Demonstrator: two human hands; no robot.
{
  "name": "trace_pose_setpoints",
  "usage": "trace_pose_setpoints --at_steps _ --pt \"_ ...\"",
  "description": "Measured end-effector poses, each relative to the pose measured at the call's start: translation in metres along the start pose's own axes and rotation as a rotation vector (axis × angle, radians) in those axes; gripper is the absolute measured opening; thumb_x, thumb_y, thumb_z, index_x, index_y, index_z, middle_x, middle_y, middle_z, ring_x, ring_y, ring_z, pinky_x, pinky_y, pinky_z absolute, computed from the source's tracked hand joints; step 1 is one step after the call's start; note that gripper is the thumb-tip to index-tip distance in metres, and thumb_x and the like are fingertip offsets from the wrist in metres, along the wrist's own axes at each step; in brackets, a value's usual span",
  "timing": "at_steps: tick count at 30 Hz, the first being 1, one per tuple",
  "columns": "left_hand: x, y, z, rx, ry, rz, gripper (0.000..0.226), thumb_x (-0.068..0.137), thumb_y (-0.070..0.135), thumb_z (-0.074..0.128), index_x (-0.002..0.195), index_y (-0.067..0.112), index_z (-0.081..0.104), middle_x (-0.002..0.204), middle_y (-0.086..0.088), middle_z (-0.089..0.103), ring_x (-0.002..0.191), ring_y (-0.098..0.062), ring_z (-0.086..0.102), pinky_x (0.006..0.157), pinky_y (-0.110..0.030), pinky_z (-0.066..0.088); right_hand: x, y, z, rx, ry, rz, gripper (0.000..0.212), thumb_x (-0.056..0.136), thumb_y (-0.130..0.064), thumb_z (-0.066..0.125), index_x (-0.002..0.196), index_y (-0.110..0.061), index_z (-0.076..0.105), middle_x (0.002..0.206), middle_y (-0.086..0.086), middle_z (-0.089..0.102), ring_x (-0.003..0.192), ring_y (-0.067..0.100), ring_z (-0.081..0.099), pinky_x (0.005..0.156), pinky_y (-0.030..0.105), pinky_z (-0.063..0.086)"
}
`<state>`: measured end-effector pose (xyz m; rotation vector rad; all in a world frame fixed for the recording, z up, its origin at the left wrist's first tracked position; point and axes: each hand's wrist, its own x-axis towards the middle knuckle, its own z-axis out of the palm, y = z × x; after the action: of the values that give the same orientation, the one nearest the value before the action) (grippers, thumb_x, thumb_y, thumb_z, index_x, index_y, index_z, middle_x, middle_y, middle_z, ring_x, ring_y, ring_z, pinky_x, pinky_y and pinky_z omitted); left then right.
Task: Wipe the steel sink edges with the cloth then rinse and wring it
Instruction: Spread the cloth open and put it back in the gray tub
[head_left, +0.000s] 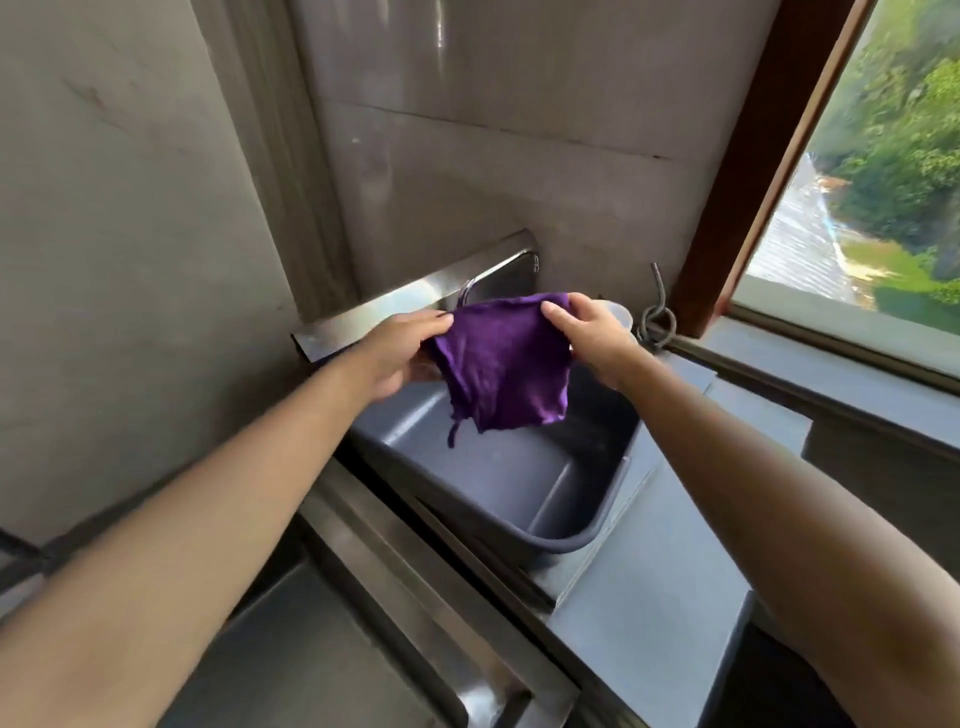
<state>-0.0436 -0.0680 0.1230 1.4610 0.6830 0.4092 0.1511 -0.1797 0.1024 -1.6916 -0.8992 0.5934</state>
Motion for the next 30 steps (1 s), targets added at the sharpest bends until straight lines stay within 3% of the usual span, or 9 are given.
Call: trace_pose_setpoints --at_steps 3,8,11,15,19,22,24,27,30 --pt "0.009 -0.035 0.013 -0.182 -0.011 -0.084 0.016 0.097 0.019 0.043 0.087 0.019 0.056 0.071 -0.002 0.063 0.067 -0.017 0.061 0.058 -0.031 0.056 0.014 0.027 0.022 -0.332 0.127 -0.132 0.028 0.097 -0.029 0.044 0.102 -0.003 0.053 0.099 0.015 0.062 0.096 0.029 0.057 0.085 0.04 0.043" --pt "0.033 -0.083 0.013 -0.047 -0.022 -0.268 0.013 0.09 0.0 0.05 0.092 0.01 0.058 0.083 -0.009 0.064 0.074 -0.019 0.063 0.067 -0.039 0.058 0.024 0.081 0.043 -0.678 0.073 -0.123 0.031 0.098 -0.035 0.039 0.101 -0.006 0.048 0.108 0.023 0.064 0.099 0.041 0.059 0.078 0.044 0.044" --pt "0.052 -0.104 0.012 0.102 0.065 -0.428 0.014 0.088 -0.006 0.049 0.088 0.007 0.053 0.081 -0.01 0.059 0.071 -0.02 0.059 0.078 -0.048 0.052 0.036 0.115 0.062 -0.738 -0.106 -0.021 0.033 0.097 -0.036 0.04 0.104 -0.005 0.048 0.111 0.024 0.062 0.102 0.042 0.058 0.082 0.045 0.047" --pt "0.074 -0.122 0.001 0.348 0.145 -0.557 0.012 0.088 -0.005 0.049 0.098 0.001 0.049 0.078 -0.014 0.053 0.071 -0.025 0.056 0.072 -0.049 0.051 0.053 0.14 0.091 -0.707 -0.245 0.069 0.037 0.097 -0.033 0.044 0.108 0.002 0.05 0.119 0.027 0.059 0.111 0.041 0.054 0.088 0.04 0.042" --pt "0.09 -0.133 -0.019 0.667 0.169 -0.6 0.028 0.087 0.007 0.059 0.113 -0.003 0.056 0.11 -0.021 0.057 0.093 -0.035 0.062 0.068 -0.041 0.054 0.069 0.149 0.111 -0.656 -0.208 0.108 0.034 0.095 -0.032 0.049 0.111 -0.002 0.053 0.119 0.022 0.06 0.11 0.038 0.054 0.087 0.037 0.042" --pt "0.095 -0.133 -0.027 0.938 0.171 -0.574 0.032 0.088 0.012 0.056 0.115 -0.005 0.056 0.112 -0.023 0.062 0.074 -0.035 0.064 0.075 -0.041 0.057 0.074 0.15 0.124 -0.58 -0.105 0.084 0.033 0.092 -0.027 0.053 0.119 -0.008 0.053 0.12 0.017 0.061 0.112 0.034 0.055 0.09 0.036 0.043" --pt "0.097 -0.134 -0.029 1.162 0.18 -0.506 0.029 0.088 0.01 0.05 0.113 -0.002 0.059 0.114 -0.019 0.063 0.09 -0.035 0.065 0.078 -0.037 0.053 0.072 0.15 0.127 -0.578 -0.067 0.052 0.036 0.09 -0.025 0.055 0.122 -0.009 0.05 0.121 0.017 0.057 0.112 0.034 0.053 0.092 0.037 0.043" --pt "0.098 -0.136 -0.024 1.415 0.129 -0.311 0.038 0.085 0.01 0.05 0.122 0.014 0.056 0.126 -0.01 0.057 0.115 -0.031 0.055 0.088 -0.035 0.046 0.064 0.153 0.119 -0.797 -0.222 -0.086 0.041 0.087 -0.024 0.059 0.124 -0.012 0.05 0.122 0.016 0.052 0.115 0.035 0.047 0.096 0.041 0.043" --pt "0.102 -0.142 -0.014 1.407 -0.265 -0.127 0.052 0.086 0.011 0.048 0.135 0.026 0.045 0.139 -0.006 0.048 0.125 -0.027 0.046 0.099 -0.035 0.042 0.049 0.154 0.112 -1.042 -0.467 -0.137 0.047 0.086 -0.031 0.06 0.128 -0.015 0.048 0.126 0.015 0.047 0.12 0.034 0.041 0.099 0.042 0.04"
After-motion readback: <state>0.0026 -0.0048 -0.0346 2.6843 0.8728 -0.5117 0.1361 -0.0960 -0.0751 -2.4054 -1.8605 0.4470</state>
